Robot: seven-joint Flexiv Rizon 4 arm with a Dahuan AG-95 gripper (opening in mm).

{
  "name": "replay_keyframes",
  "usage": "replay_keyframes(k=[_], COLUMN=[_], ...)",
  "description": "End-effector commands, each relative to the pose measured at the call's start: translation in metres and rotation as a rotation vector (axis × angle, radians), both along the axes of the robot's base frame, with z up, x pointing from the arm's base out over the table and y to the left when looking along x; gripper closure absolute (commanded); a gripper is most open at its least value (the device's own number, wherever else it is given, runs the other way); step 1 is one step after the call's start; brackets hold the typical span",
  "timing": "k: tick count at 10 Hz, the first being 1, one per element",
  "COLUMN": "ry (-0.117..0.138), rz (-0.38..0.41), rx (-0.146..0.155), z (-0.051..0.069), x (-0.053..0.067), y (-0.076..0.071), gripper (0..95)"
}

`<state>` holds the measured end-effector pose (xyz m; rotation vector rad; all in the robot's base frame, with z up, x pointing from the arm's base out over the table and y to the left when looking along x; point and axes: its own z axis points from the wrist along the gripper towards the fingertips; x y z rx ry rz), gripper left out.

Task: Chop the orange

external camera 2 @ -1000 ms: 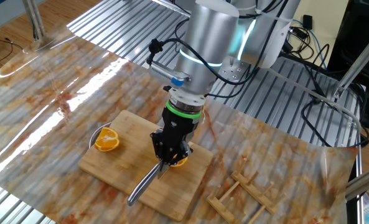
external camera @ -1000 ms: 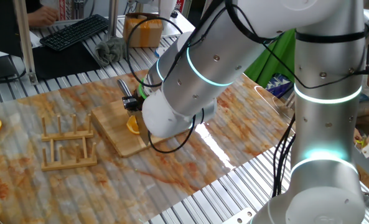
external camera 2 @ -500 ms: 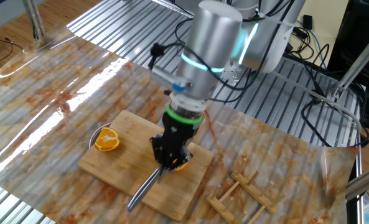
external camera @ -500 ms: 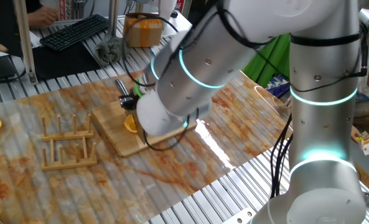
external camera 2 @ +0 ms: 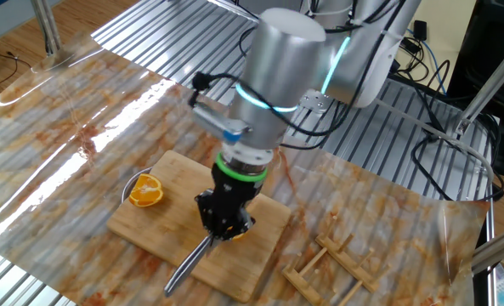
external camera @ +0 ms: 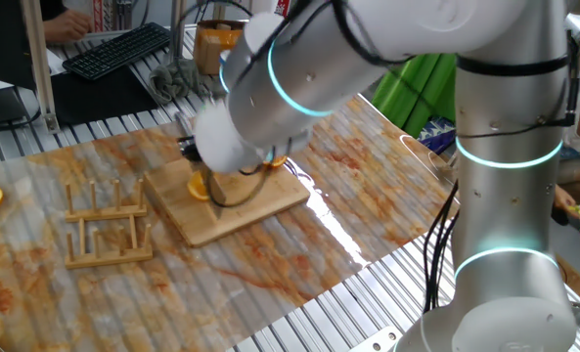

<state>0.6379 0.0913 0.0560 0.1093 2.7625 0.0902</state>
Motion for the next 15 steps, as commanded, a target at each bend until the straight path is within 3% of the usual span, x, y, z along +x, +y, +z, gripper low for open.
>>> replay_keyframes(k=[1, 3, 5, 6, 9, 10, 11, 12, 14, 15], ry=[0.056, 0.100, 0.092, 0.106, 0.120, 0.123, 0.124, 0.126, 0.158, 0.147], rz=[-0.007, -0.001, -0.005, -0.004, -0.010, -0.011, -0.010, -0.008, -0.004, -0.010], rx=[-0.028, -0.037, -0.044, -0.031, -0.036, -0.018, -0.036, -0.031, -0.031, -0.012], z=[-0.034, -0.039, -0.038, -0.040, -0.042, -0.039, -0.039, -0.040, -0.034, -0.030], x=[0.019, 0.021, 0.020, 0.019, 0.015, 0.013, 0.013, 0.014, 0.011, 0.011], y=[0.004, 0.007, 0.006, 0.007, 0.008, 0.008, 0.007, 0.007, 0.005, 0.004], gripper=[95.0, 95.0, 95.0, 95.0, 95.0, 95.0, 95.0, 95.0, 95.0, 95.0])
